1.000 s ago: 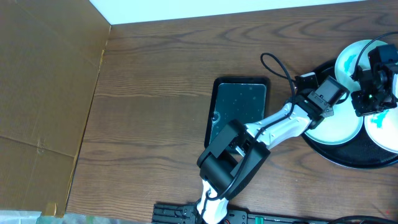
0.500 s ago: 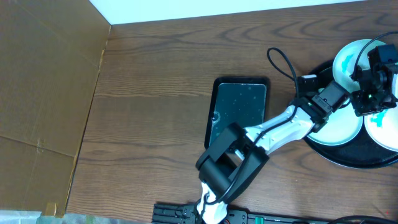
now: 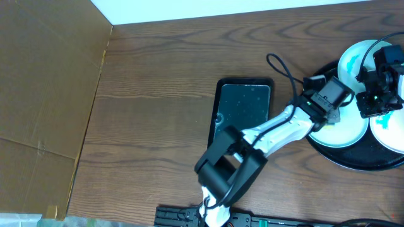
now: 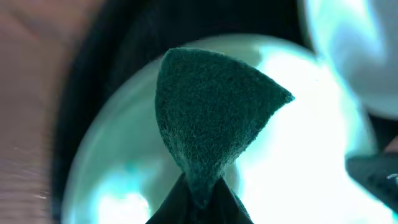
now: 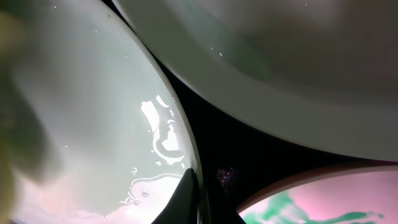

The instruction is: Clean dirty plates on tray and stack at the side

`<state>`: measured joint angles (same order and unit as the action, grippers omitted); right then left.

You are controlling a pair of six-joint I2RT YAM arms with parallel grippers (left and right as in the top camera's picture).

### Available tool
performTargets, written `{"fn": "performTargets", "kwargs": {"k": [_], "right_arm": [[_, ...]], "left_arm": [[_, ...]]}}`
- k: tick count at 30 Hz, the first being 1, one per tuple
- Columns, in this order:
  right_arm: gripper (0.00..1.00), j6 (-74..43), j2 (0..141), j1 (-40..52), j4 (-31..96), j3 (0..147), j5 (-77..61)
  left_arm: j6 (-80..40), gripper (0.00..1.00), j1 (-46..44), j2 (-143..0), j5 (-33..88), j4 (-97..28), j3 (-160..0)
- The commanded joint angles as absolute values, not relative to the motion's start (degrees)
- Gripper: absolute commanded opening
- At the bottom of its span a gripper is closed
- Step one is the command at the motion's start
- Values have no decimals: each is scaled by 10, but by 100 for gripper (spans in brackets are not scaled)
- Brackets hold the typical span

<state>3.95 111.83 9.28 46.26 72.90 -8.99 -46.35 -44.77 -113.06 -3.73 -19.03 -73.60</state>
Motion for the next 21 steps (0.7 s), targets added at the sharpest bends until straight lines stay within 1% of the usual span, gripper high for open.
{"fn": "performTargets", "kwargs": {"k": [1, 7, 12, 17, 21], "right_arm": [[1, 39, 1110, 92, 465, 724, -80], [1, 39, 1110, 92, 465, 724, -80], [1, 39, 1110, 92, 465, 724, -80], [1, 39, 1110, 92, 465, 724, -80], [1, 39, 1110, 92, 465, 724, -80]], "left_arm": [[-486, 7, -455, -1169, 13, -192, -727], [-482, 7, -449, -1175, -6, -215, -726], [-445, 7, -438, -1170, -79, -262, -727], [-433, 7, -428, -1146, -174, -296, -728], [-431, 7, -427, -1117, -181, -283, -728]]}}
